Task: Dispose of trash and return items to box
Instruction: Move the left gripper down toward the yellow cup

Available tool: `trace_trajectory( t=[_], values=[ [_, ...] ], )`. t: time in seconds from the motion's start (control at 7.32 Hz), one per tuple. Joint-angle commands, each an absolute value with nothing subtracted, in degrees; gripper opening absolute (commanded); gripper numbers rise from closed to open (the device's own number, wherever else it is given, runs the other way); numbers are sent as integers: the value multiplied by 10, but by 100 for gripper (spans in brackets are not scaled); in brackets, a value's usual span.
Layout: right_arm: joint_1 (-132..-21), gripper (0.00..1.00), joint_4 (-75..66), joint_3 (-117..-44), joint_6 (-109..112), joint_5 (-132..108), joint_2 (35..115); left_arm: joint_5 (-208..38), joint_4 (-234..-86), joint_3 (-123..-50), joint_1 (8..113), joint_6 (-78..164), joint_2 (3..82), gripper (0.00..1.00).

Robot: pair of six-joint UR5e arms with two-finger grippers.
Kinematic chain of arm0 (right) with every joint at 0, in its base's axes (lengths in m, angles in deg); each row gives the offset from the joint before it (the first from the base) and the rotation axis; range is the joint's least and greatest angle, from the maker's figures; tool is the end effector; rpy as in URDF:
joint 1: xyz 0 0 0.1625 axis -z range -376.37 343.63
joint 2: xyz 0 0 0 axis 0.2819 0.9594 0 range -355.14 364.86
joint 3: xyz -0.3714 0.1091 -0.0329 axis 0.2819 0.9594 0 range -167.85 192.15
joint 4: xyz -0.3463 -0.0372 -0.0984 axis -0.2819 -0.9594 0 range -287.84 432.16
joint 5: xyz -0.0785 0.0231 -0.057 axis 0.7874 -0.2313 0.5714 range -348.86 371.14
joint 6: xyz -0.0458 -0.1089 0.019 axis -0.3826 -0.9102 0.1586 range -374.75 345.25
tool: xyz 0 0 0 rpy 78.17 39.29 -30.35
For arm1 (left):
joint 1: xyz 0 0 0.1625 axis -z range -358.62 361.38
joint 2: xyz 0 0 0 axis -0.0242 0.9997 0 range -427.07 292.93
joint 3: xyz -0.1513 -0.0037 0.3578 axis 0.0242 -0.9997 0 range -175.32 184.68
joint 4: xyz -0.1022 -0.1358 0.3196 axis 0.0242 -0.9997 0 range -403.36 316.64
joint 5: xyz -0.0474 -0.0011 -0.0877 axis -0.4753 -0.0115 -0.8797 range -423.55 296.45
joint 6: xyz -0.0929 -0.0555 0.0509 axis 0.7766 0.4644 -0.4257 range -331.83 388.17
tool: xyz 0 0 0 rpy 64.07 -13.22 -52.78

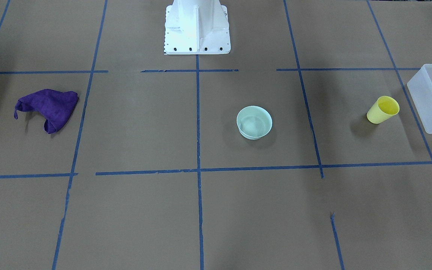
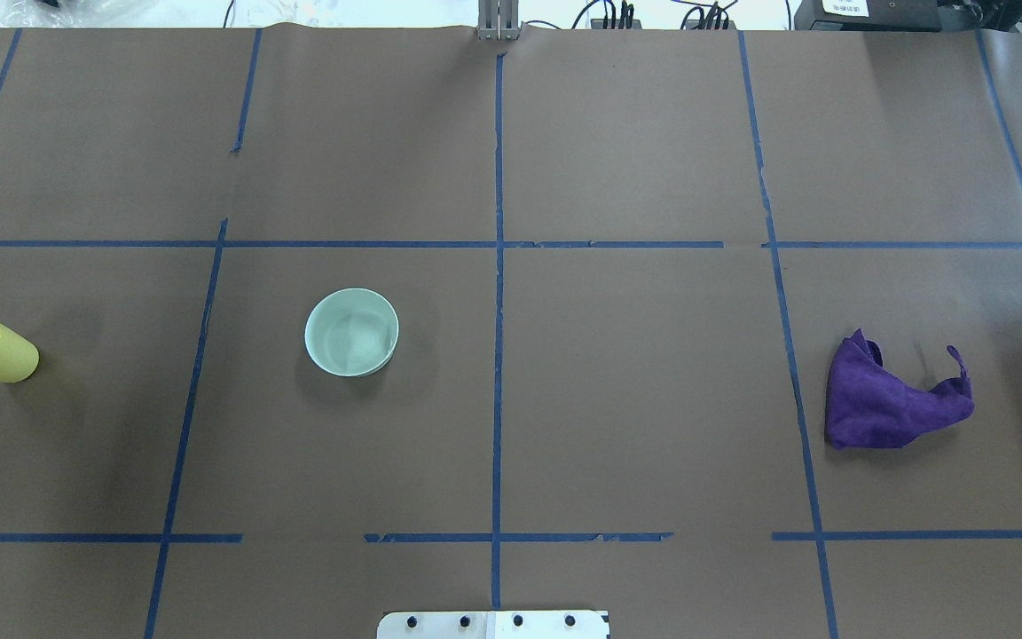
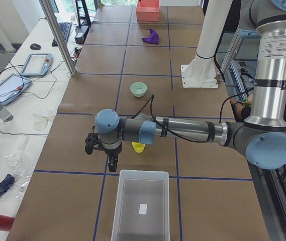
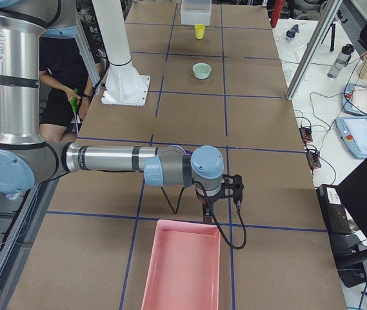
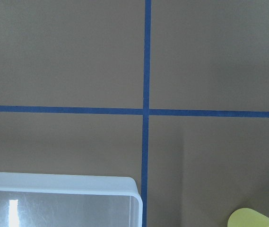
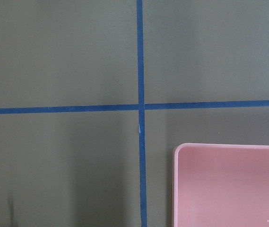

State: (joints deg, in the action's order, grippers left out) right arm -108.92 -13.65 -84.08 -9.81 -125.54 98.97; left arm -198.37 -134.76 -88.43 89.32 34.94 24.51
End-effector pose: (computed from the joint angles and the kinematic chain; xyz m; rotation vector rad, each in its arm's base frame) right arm 0.0647 -0.4141 0.6082 0.0870 -0.8161 0.0783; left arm -0.0326 -0.4558 0.5972 0.0403 0.7869 -0.0361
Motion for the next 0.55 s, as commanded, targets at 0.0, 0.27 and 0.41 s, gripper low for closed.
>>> trace_trajectory(
  t=[0.0,0.27,0.41],
  values=[
    [-1089,100,-136,-841,-97,-1258,990,-1984,-1348,-887,894,349,247,100],
    [-1089,100,-135,-843,-97,-1261,989,-1985,-1349,-928,890,362,257,100],
    [-1089,100,-134,-843,-97,-1261,989,-1986,-1355,-964,881,390,258,100]
  ],
)
